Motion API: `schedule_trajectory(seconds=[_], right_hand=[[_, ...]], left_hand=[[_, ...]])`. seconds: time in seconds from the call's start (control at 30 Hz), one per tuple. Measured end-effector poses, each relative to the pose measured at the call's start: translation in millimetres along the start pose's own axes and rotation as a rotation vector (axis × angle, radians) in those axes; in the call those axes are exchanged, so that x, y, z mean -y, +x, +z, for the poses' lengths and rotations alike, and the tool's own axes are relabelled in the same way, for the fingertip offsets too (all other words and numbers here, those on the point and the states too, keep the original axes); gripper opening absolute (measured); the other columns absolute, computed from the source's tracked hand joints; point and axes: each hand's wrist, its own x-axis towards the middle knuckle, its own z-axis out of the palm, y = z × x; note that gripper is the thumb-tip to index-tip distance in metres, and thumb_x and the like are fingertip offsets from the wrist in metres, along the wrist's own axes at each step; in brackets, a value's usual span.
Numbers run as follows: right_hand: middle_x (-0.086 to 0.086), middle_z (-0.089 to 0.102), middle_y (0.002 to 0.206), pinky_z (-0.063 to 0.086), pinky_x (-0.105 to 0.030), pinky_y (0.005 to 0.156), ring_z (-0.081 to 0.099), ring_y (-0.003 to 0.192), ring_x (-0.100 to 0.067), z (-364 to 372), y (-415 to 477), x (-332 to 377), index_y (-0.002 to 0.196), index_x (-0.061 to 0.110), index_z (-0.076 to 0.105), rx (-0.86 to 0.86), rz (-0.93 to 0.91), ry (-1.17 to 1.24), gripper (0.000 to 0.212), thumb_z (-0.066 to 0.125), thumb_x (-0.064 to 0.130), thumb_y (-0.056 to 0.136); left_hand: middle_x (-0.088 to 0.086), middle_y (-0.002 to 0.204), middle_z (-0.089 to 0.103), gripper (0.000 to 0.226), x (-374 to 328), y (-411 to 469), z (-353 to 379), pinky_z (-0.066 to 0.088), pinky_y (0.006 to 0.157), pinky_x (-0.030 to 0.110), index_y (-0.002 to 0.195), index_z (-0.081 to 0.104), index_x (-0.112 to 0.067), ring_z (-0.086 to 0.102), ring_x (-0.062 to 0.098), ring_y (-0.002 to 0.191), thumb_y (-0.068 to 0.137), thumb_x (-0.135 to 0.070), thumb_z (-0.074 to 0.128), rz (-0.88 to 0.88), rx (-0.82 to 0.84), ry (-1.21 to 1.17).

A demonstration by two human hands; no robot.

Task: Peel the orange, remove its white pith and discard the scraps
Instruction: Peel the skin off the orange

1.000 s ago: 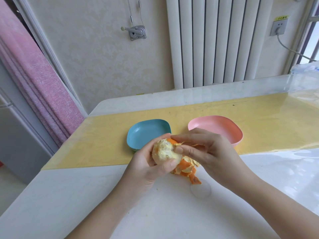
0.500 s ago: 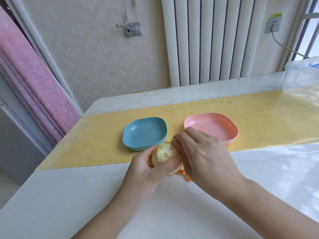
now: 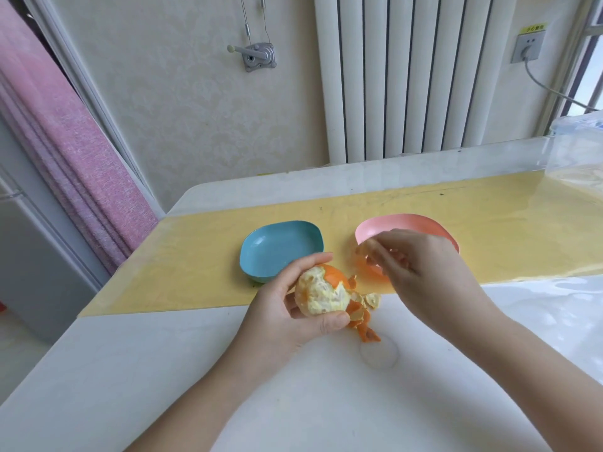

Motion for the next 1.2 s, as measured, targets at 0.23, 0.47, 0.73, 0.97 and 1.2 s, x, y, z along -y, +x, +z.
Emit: schedule_trajectory(seconds=[0.23,0.47,0.73,0.97,1.2], right_hand=[[0.001,0.065,0.079,0.045,-0.037,0.063,0.058,0.071,-0.019,5.3,-3.8,-0.6,0.087,0.015,0.074,0.084,-0.108,-0.241,0.027,0.054,0.032,0.094],[-0.001,0.066,0.079,0.045,-0.036,0.062,0.059,0.072,-0.02,1.1,-3.4,2.7,0.091,0.019,0.074,0.077,-0.11,-0.304,0.026,0.052,0.034,0.095],[0.008,0.071,0.093,0.045,-0.016,0.063,0.063,0.078,-0.009,-1.4,-4.3,1.0,0.107,0.026,0.073,0.055,-0.222,-0.161,0.021,0.066,0.032,0.088],[0.014,0.069,0.08,0.046,-0.008,0.063,0.063,0.075,0.0,-1.0,-4.0,-0.8,0.104,0.023,0.075,0.163,-0.303,0.039,0.027,0.064,0.036,0.082],[0.006,0.069,0.069,0.048,-0.027,0.053,0.064,0.06,-0.008,-2.1,-0.7,-4.4,0.089,0.018,0.078,0.16,-0.371,0.034,0.023,0.065,0.035,0.083]], left_hand=[[-0.01,0.102,0.071,0.073,5.0,5.7,-7.7,0.051,0.076,0.02,0.11,0.061,-0.026,0.068,0.011,0.096,0.042,-0.031,0.087,-0.055,-0.071,0.055],[-0.006,0.104,0.072,0.065,3.4,6.7,-9.5,0.05,0.077,0.018,0.112,0.064,-0.025,0.068,0.011,0.096,0.05,-0.033,0.083,-0.055,-0.047,0.004],[-0.001,0.102,0.073,0.063,6.8,7.7,-9.2,0.051,0.077,0.02,0.108,0.065,-0.016,0.068,0.014,0.097,0.051,-0.036,0.082,-0.084,-0.056,-0.015],[0.002,0.097,0.074,0.057,4.3,7.2,-7.7,0.05,0.073,0.016,0.106,0.067,-0.011,0.068,0.011,0.09,0.055,-0.033,0.079,-0.051,-0.054,-0.054],[0.002,0.103,0.073,0.047,-0.4,4.3,-8.1,0.05,0.076,0.017,0.104,0.072,-0.028,0.068,0.014,0.096,0.058,-0.031,0.082,-0.04,-0.01,0.011]])
